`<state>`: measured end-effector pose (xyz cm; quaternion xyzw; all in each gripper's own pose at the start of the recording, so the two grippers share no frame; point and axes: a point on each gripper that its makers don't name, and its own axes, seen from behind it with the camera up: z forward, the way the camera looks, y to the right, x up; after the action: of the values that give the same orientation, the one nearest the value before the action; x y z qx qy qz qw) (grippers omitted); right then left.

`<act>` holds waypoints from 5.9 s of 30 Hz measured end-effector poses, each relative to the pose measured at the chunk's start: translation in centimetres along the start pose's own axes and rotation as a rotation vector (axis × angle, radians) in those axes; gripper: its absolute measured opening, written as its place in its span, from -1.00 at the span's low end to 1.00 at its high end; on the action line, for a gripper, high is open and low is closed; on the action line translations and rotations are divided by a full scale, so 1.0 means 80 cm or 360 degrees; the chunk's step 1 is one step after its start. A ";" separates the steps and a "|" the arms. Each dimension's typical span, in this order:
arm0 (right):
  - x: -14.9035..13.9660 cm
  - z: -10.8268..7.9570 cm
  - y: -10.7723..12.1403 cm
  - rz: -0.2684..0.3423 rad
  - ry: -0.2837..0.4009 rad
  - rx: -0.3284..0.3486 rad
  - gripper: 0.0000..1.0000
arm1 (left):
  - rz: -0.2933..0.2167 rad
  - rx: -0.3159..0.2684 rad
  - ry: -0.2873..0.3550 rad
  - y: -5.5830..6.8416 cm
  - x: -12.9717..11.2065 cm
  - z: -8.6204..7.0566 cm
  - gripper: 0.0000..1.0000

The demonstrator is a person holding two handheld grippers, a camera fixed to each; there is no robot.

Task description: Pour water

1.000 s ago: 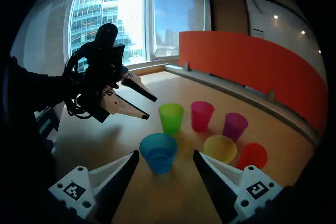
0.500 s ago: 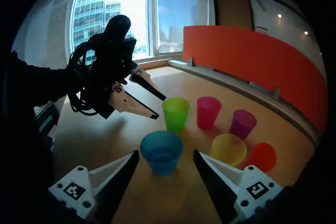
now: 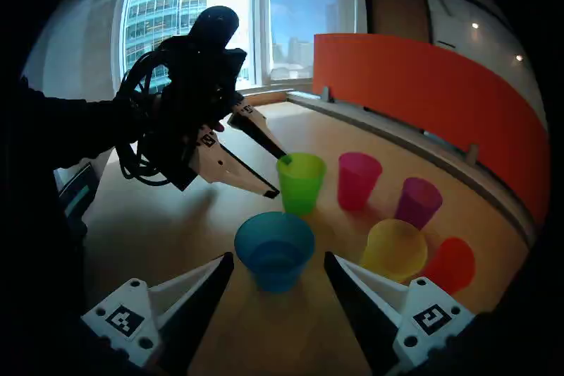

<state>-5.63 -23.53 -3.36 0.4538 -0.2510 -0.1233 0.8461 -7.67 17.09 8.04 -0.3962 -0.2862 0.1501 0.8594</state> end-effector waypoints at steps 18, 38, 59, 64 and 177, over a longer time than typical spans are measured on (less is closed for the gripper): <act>-0.011 0.028 -0.003 -0.0001 -0.0042 0.0033 1.00 | -0.0001 -0.0016 -0.0020 -0.006 0.009 0.020 0.98; -0.015 0.040 -0.006 0.0008 -0.0041 0.0062 1.00 | 0.0001 0.0006 -0.0033 -0.008 0.016 0.038 0.73; -0.019 0.044 -0.007 0.0019 -0.0045 0.0068 0.99 | -0.0005 -0.0003 -0.0029 -0.006 0.017 0.037 0.71; -0.017 0.048 -0.006 0.0017 -0.0041 0.0061 0.96 | -0.0003 -0.0008 -0.0030 -0.004 0.017 0.037 0.71; 0.161 -0.173 -0.025 0.0010 0.0624 -0.0217 0.78 | -0.0018 0.0067 0.0868 0.084 0.163 -0.216 0.72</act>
<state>12.69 -20.50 -7.33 0.4101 -0.0739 -0.0466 0.9078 12.99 17.39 -1.30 -0.4025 -0.0432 0.0388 0.9136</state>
